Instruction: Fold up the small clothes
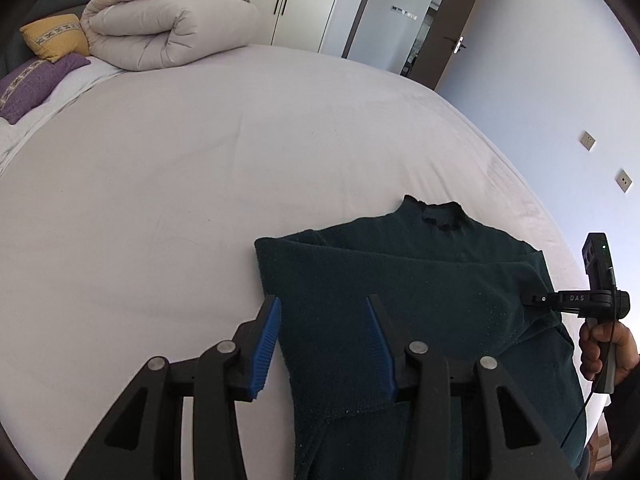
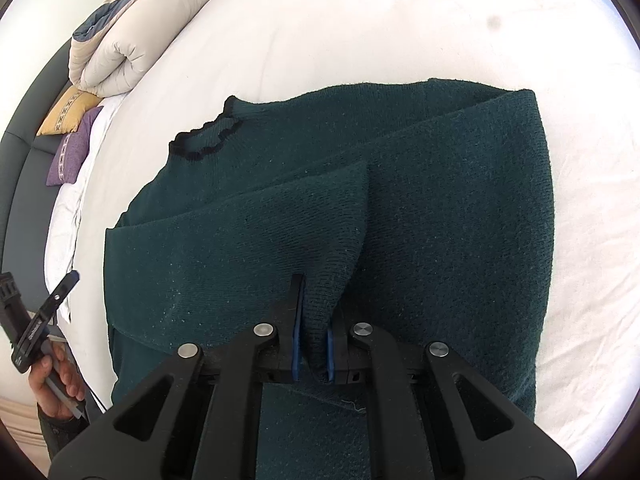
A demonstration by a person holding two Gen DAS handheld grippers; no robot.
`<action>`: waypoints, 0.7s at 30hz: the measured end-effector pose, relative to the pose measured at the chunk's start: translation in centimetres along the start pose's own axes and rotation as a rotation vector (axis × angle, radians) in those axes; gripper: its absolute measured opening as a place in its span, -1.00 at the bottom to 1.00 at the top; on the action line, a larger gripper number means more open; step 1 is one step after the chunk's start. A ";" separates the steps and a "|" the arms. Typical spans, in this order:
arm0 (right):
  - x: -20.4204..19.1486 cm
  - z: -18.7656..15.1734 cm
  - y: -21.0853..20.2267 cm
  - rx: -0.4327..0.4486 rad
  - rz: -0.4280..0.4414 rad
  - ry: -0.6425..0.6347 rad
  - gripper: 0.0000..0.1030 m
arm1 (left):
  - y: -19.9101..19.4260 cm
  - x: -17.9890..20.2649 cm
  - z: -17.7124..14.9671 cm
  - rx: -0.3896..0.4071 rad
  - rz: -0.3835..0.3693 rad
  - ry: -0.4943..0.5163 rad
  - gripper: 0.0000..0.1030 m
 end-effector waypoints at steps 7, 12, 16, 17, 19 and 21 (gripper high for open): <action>0.0 0.2 0.2 -0.007 0.009 -0.012 -0.86 | 3.8 1.2 0.2 -0.061 -0.002 0.041 -0.14; 0.2 0.2 0.3 -0.003 0.036 -0.010 -0.87 | 7.2 1.0 -1.0 -0.130 0.029 0.082 -0.15; 0.9 0.3 0.3 -0.001 0.110 0.034 -0.85 | 7.2 1.0 -1.4 -0.112 0.038 0.109 -0.14; 1.2 0.2 0.2 0.001 0.132 0.048 -0.84 | 7.1 0.9 -1.4 -0.111 0.036 0.105 -0.15; 1.7 -0.1 -0.4 0.011 0.151 0.079 -0.82 | 6.3 0.7 -1.2 -0.111 0.032 0.086 -0.15; 2.2 -0.5 -1.6 0.042 0.134 0.100 -0.79 | 5.0 0.6 -1.0 -0.080 0.021 0.062 -0.15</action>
Point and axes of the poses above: each gripper's, at about its wrist camera, not at the fingertips, and y roughly the way its jaws point, x to its right, z to its top, the point moved 4 cm from there along y, roughly the way its jaws point, and after that the axes turned 4 degrees about y, right-handed, at the moved point
